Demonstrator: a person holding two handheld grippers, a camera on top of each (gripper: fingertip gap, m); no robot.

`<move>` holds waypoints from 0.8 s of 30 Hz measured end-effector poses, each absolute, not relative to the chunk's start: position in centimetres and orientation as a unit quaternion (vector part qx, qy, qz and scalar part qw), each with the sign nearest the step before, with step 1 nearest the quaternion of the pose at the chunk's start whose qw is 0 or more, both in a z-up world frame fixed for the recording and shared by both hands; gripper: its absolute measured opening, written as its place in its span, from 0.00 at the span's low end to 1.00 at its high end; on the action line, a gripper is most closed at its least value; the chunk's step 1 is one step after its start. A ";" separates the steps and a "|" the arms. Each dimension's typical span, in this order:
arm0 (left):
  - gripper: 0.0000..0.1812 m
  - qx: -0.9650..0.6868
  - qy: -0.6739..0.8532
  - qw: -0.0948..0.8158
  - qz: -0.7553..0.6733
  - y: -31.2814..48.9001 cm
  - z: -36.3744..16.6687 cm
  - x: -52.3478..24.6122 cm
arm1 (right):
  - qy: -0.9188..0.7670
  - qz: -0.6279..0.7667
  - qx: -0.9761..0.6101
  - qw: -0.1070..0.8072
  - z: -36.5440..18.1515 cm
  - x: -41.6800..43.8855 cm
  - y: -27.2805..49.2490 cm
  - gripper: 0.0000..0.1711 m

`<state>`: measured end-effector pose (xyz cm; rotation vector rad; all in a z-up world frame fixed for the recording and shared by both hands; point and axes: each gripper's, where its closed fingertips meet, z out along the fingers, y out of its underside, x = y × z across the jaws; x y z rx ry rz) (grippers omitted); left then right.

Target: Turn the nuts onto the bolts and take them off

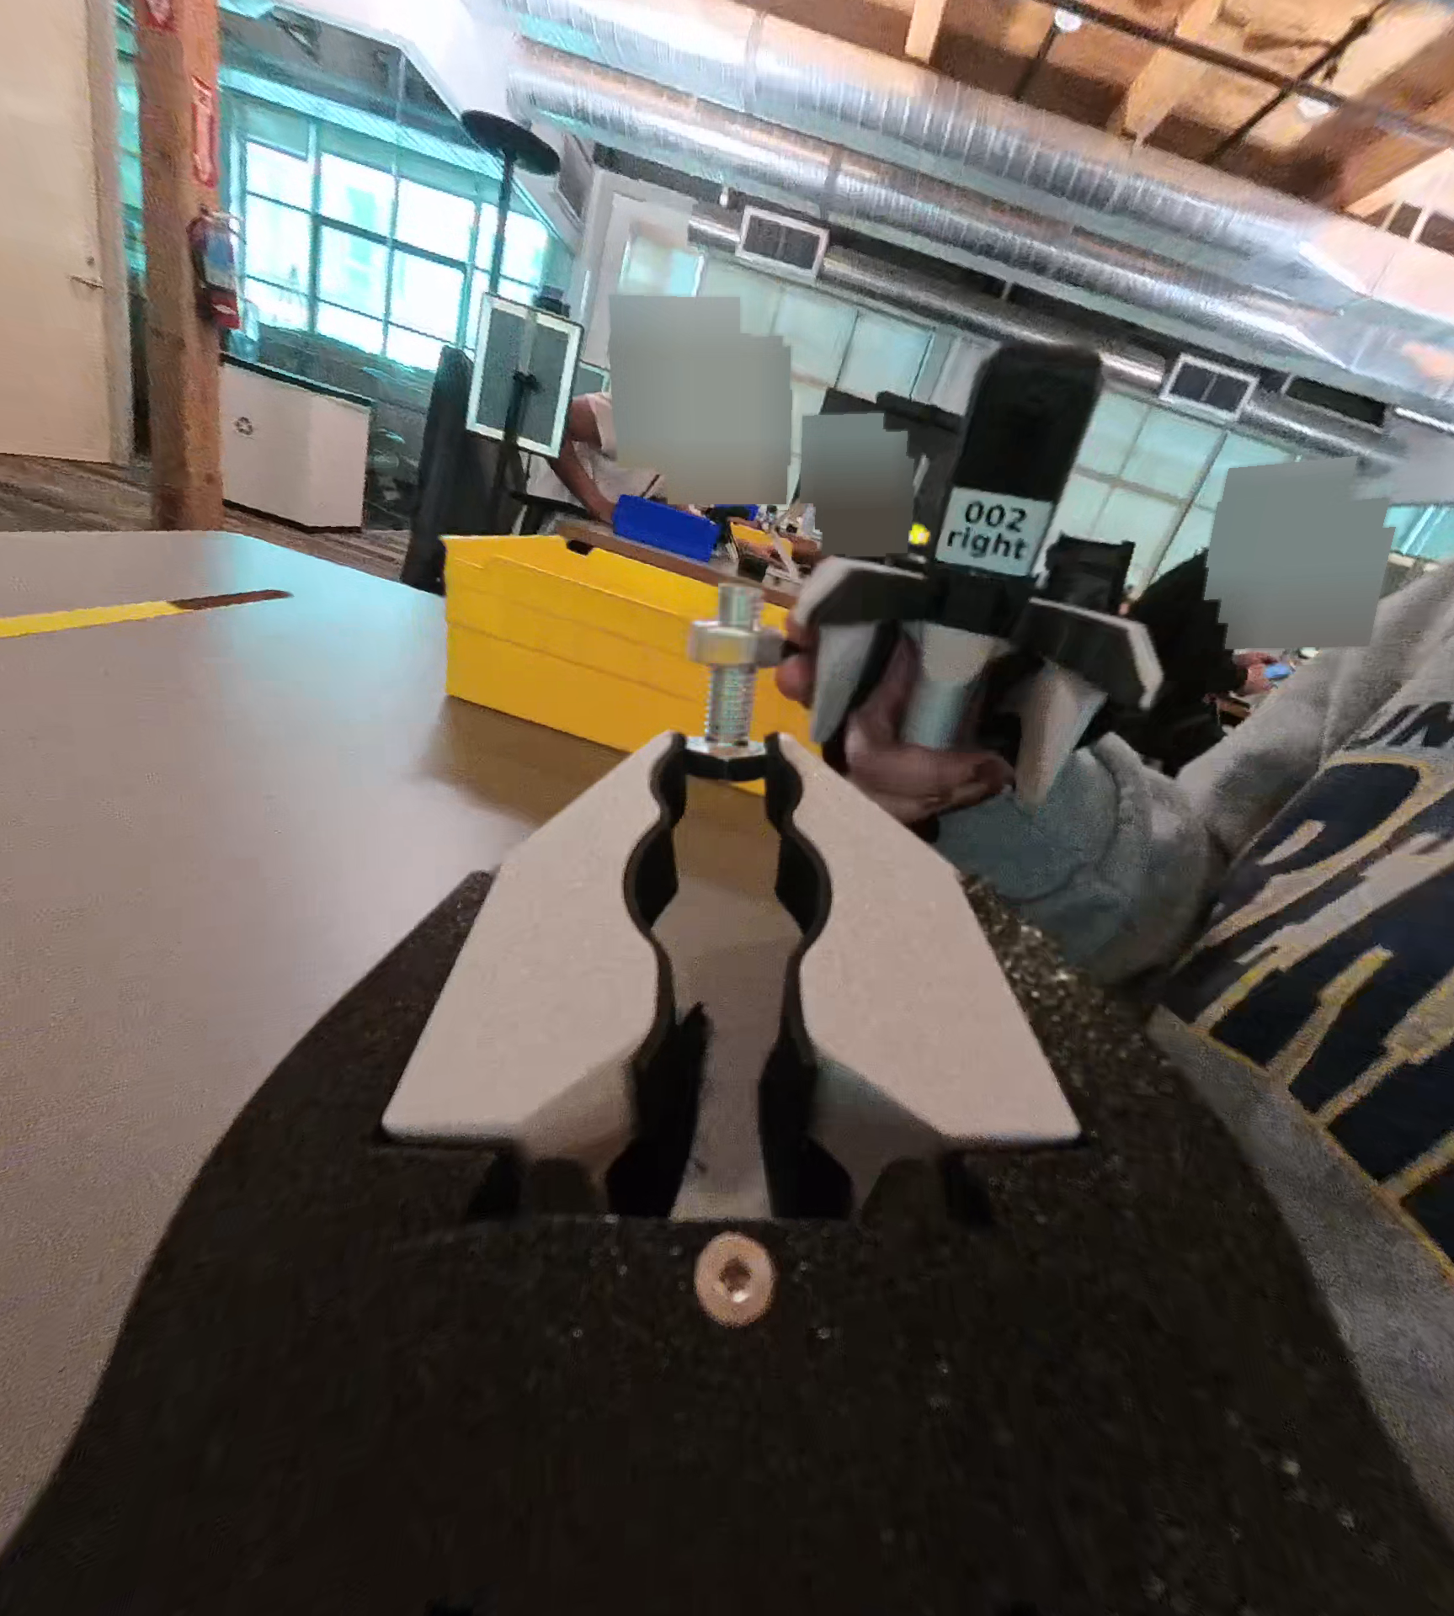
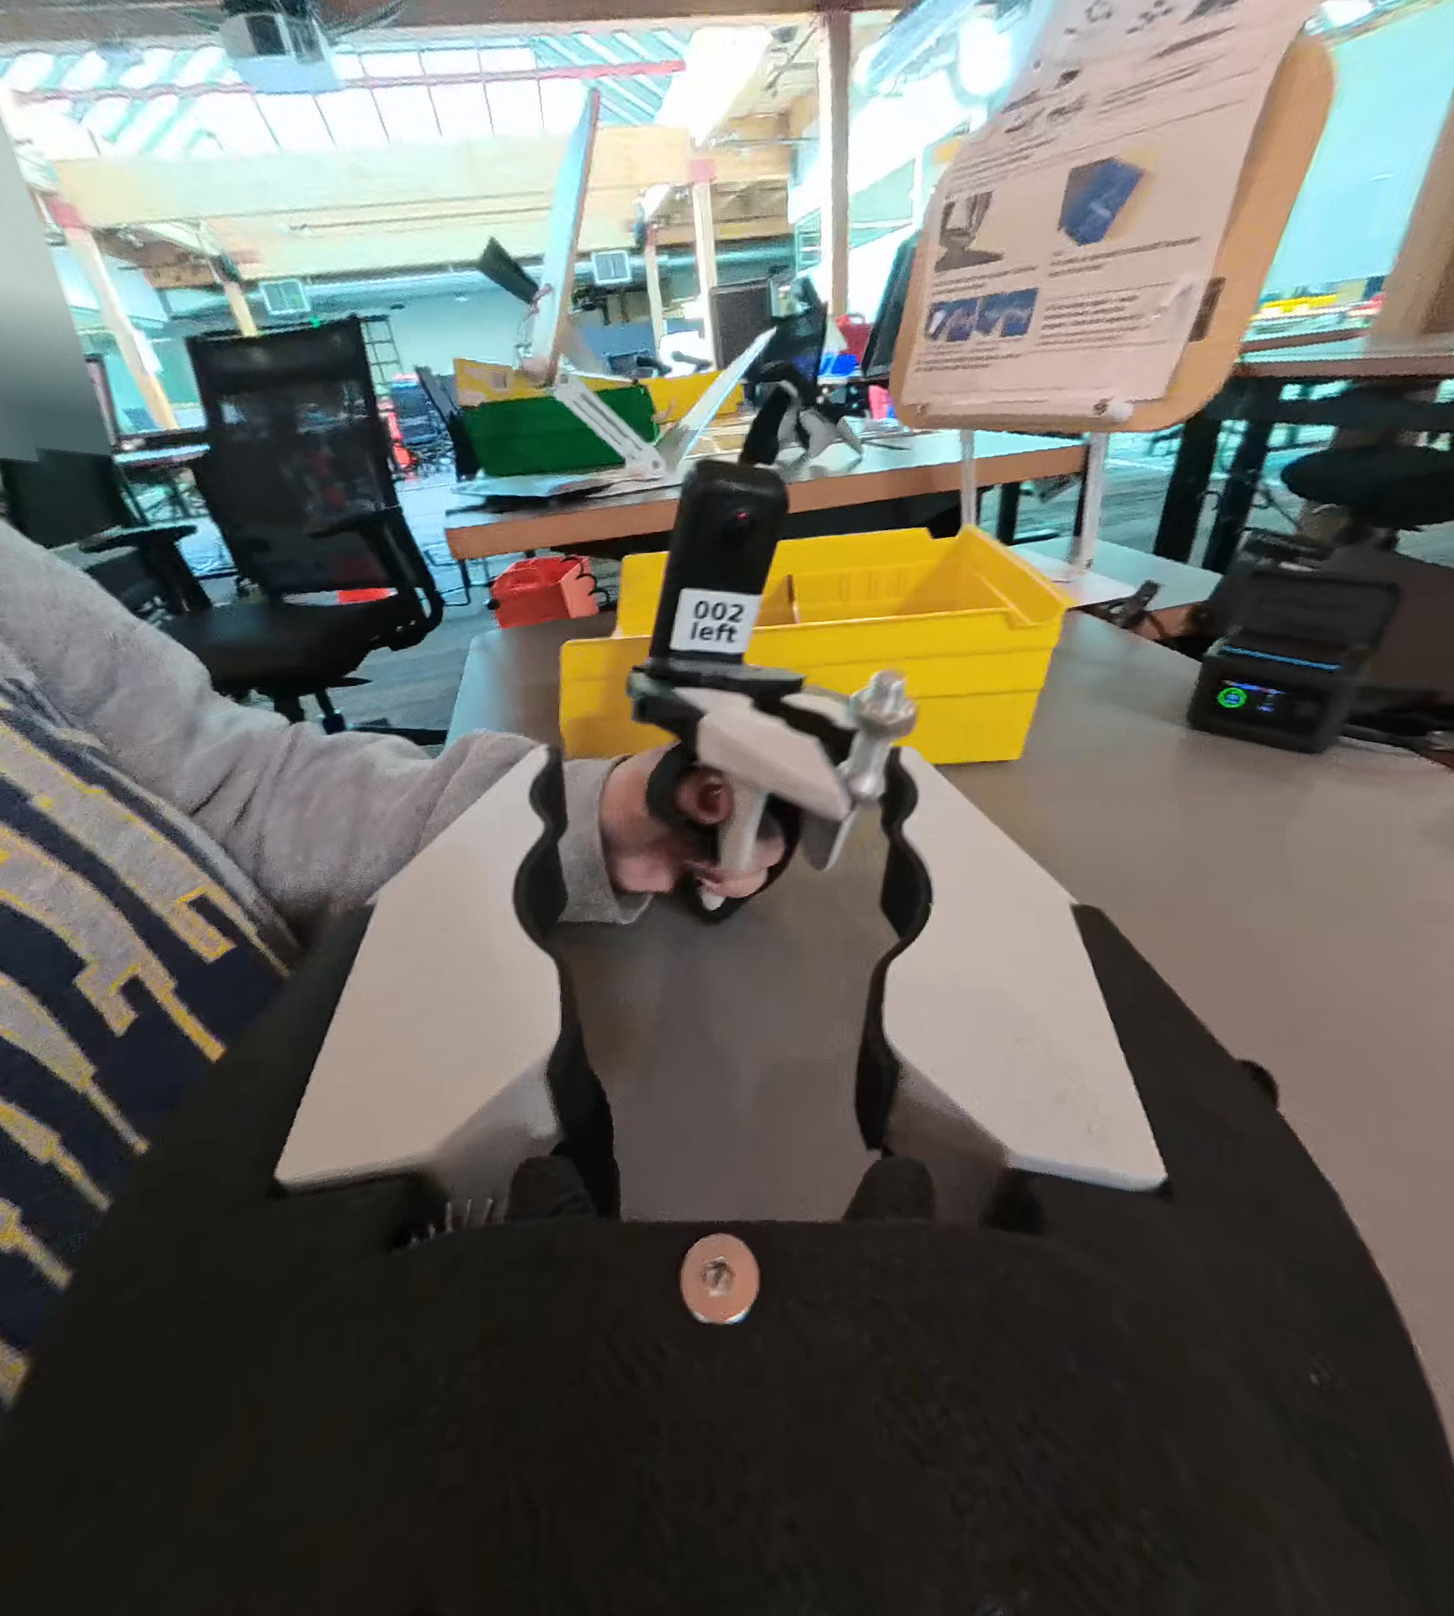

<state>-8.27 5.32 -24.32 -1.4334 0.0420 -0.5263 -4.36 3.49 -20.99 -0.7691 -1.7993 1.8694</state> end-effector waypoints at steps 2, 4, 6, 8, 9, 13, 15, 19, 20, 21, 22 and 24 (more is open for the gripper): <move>0.08 -0.647 0.060 0.710 -0.270 5.8 -24.2 -5.9 | -0.646 0.672 -0.282 0.226 -20.9 -5.5 3.6 0.49; 0.09 -0.636 0.083 0.705 -0.303 6.0 -23.8 -4.0 | -0.650 0.679 -0.271 0.210 -20.9 -6.0 2.3 0.50; 0.09 -0.629 0.082 0.708 -0.310 6.2 -23.6 -3.6 | -0.651 0.689 -0.256 0.191 -20.9 -5.8 1.0 0.50; 0.09 -0.632 0.060 0.716 -0.289 6.0 -23.6 -5.1 | -0.653 0.685 -0.259 0.194 -21.1 -5.1 1.2 0.53; 0.09 -0.630 0.040 0.725 -0.276 5.6 -23.5 -6.3 | -0.656 0.680 -0.257 0.201 -21.1 -4.5 1.8 0.50; 0.08 -0.632 0.014 0.733 -0.251 5.1 -23.5 -8.5 | -0.625 0.683 -0.297 0.232 -20.6 -4.7 4.9 0.22; 0.09 -0.646 0.047 0.719 -0.250 5.7 -24.0 -6.9 | -0.613 0.676 -0.322 0.251 -20.6 -5.9 5.6 0.21; 0.09 -0.653 0.094 0.704 -0.264 6.3 -24.3 -4.1 | -0.647 0.649 -0.323 0.237 -21.7 -6.8 4.1 0.18; 0.08 -0.650 0.100 0.704 -0.269 6.3 -24.2 -3.7 | -0.659 0.642 -0.317 0.229 -22.1 -6.7 3.7 0.09; 0.08 -0.652 0.101 0.700 -0.273 6.3 -24.4 -3.4 | -0.665 0.641 -0.314 0.220 -22.2 -6.5 3.5 0.05; 0.08 -0.648 0.098 0.703 -0.276 6.4 -24.3 -3.4 | -0.668 0.638 -0.316 0.217 -22.2 -6.3 3.5 0.04; 0.10 -0.643 0.104 0.710 -0.268 6.6 -24.1 -3.0 | -0.680 0.620 -0.319 0.227 -21.9 -5.7 4.3 0.04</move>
